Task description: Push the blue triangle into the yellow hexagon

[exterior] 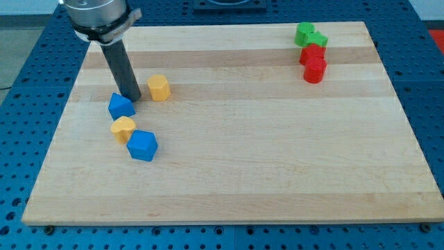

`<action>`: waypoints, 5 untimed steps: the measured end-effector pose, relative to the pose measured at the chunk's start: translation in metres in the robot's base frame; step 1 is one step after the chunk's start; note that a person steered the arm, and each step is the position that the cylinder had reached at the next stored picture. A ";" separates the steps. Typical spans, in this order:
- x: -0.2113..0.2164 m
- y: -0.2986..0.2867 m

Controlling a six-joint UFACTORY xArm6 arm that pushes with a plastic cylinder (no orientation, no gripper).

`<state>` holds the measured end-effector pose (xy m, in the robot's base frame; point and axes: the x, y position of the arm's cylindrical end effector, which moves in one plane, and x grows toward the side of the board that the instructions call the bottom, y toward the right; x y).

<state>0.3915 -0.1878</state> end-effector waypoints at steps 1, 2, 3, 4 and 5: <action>-0.017 -0.022; -0.004 -0.059; 0.031 -0.061; 0.070 -0.034; 0.057 -0.026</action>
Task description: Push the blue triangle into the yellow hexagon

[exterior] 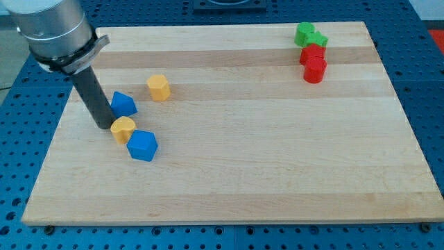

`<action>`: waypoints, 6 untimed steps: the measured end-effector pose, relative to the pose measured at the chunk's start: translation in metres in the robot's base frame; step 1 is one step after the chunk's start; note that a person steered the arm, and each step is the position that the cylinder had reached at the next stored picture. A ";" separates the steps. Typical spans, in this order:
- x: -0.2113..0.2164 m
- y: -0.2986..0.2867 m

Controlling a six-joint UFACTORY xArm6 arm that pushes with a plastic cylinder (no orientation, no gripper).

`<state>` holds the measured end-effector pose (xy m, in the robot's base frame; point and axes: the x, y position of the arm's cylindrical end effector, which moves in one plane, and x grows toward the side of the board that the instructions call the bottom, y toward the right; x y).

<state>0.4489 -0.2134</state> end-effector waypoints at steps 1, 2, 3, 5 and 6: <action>-0.019 -0.003; -0.025 -0.015; -0.033 -0.015; -0.036 0.016; -0.036 0.038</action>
